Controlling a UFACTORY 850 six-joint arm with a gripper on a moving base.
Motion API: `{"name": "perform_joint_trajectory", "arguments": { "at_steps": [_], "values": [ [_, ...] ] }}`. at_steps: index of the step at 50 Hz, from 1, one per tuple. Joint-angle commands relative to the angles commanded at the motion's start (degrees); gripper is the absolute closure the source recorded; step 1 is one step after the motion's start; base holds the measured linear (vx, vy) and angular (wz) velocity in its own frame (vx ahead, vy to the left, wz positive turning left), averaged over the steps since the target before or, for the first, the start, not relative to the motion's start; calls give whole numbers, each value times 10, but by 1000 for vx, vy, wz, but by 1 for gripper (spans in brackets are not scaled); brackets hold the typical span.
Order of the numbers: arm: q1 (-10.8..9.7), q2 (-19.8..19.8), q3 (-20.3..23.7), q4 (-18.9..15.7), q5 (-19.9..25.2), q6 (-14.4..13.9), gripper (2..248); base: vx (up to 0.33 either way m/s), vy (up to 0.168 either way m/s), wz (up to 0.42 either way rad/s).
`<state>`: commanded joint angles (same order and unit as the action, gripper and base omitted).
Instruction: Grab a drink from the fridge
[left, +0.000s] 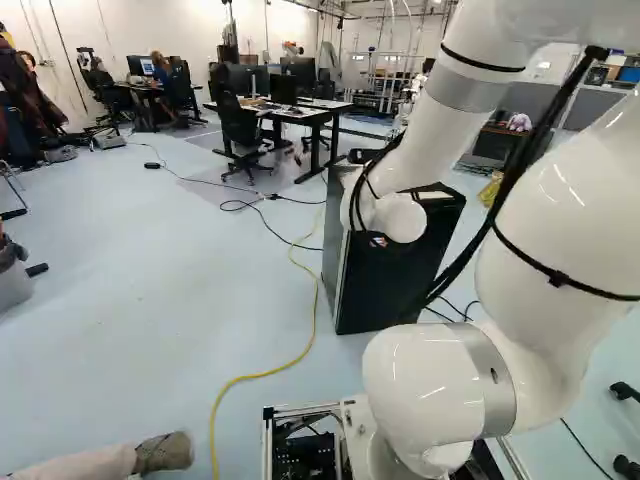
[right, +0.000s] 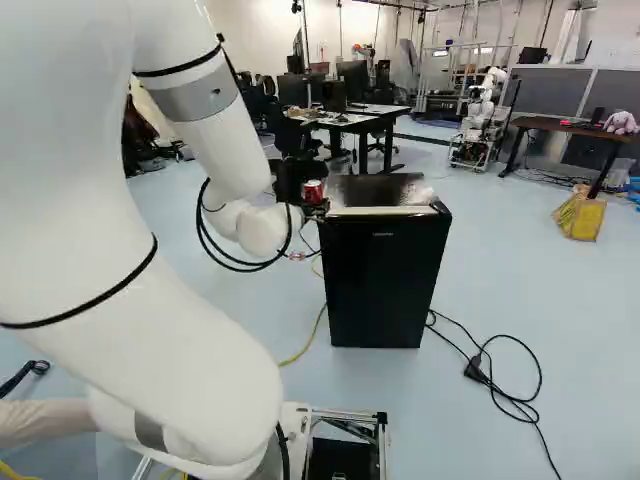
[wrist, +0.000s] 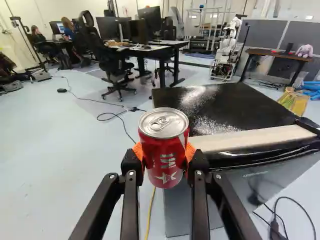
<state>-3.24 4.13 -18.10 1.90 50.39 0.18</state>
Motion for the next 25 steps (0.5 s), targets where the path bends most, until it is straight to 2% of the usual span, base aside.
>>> {"name": "perform_joint_trajectory", "arguments": {
  "at_steps": [25],
  "values": [
    [20, 75, 82, -12, -2, -1, 153, 0, 0, 0]
  ]
}}
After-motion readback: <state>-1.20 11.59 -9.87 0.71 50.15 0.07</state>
